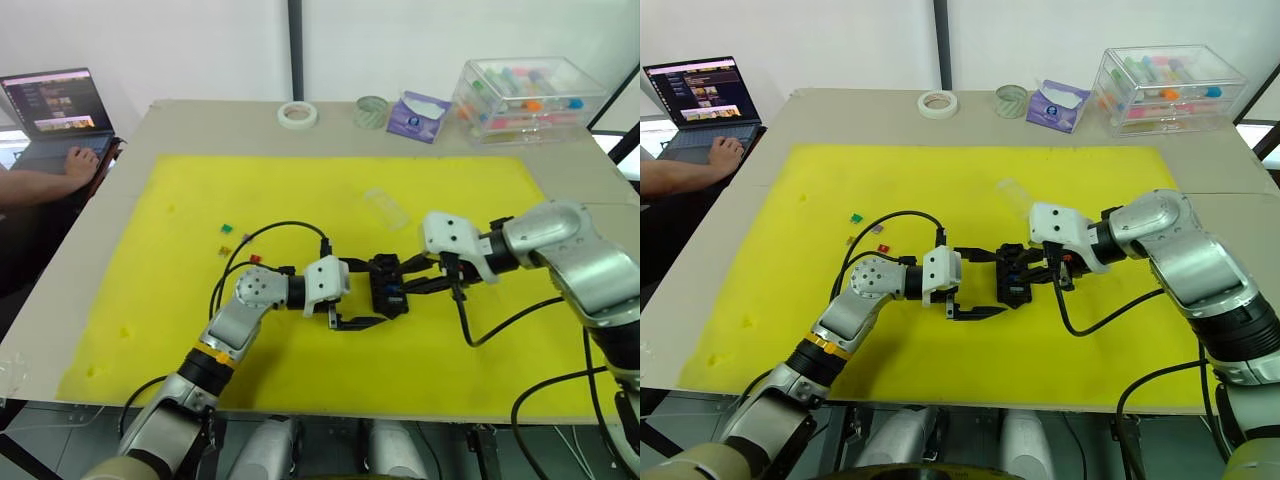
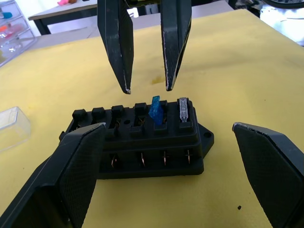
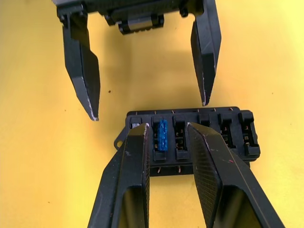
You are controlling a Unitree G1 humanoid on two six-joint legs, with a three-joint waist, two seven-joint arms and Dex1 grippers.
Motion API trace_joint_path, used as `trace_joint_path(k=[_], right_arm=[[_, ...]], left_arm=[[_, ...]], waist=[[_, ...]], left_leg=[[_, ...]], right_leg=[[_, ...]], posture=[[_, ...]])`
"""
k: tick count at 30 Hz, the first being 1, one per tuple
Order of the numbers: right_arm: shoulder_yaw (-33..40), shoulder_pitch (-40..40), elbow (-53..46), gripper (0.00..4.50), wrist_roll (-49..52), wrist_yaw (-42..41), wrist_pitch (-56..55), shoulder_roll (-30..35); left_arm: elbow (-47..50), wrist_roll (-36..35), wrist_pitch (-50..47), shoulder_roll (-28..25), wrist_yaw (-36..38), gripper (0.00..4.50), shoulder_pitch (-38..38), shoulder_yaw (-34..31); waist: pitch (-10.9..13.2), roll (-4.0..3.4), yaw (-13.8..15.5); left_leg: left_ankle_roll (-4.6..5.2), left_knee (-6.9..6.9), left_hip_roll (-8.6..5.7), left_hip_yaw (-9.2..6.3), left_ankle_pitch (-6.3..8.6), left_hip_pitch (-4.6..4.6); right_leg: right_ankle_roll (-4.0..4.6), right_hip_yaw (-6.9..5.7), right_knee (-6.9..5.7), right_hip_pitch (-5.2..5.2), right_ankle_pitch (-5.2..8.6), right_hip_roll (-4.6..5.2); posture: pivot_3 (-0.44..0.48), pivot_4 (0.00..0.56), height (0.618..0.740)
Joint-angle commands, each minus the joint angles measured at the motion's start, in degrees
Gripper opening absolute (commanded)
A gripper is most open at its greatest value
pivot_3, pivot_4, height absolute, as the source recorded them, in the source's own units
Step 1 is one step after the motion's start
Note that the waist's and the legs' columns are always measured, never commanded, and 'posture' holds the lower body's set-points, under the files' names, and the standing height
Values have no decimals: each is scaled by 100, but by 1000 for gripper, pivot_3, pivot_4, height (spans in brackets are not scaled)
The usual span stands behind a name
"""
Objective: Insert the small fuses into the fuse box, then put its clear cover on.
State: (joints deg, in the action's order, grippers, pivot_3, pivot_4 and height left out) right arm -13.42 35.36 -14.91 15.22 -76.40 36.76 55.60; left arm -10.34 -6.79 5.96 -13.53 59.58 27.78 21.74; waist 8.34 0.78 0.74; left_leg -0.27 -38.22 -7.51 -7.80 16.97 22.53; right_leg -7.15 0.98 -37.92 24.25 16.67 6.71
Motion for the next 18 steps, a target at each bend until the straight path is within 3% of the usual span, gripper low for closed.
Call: trace_joint_path(k=[1,5,6,18], right_arm=[[346,49,-152,1160,212,80,85,39],[347,-65,-161,121,227,236,93,-8],[327,-87,-166,52,235,250,97,-13],[122,-278,-252,52,167,479,27,-90]], left_arm=[[41,-17,118,4,-3,4500,34,-42],[24,-17,128,7,5,4500,47,-42],[17,-14,137,7,7,4500,52,-41],[-40,1,177,28,10,4500,90,-30]], waist=[[0,0,1],[0,0,0],[0,0,-1],[0,0,0]], left_leg=[[0,0,0,0,0,0],[0,0,0,0,0,0],[0,0,0,0,0,0],[0,0,0,0,0,0]], right_leg=[[0,0,0,0,0,0],[0,0,0,0,0,0],[0,0,0,0,0,0],[0,0,0,0,0,0]], posture=[[0,150,740],[0,150,740],[0,150,740],[0,150,740]])
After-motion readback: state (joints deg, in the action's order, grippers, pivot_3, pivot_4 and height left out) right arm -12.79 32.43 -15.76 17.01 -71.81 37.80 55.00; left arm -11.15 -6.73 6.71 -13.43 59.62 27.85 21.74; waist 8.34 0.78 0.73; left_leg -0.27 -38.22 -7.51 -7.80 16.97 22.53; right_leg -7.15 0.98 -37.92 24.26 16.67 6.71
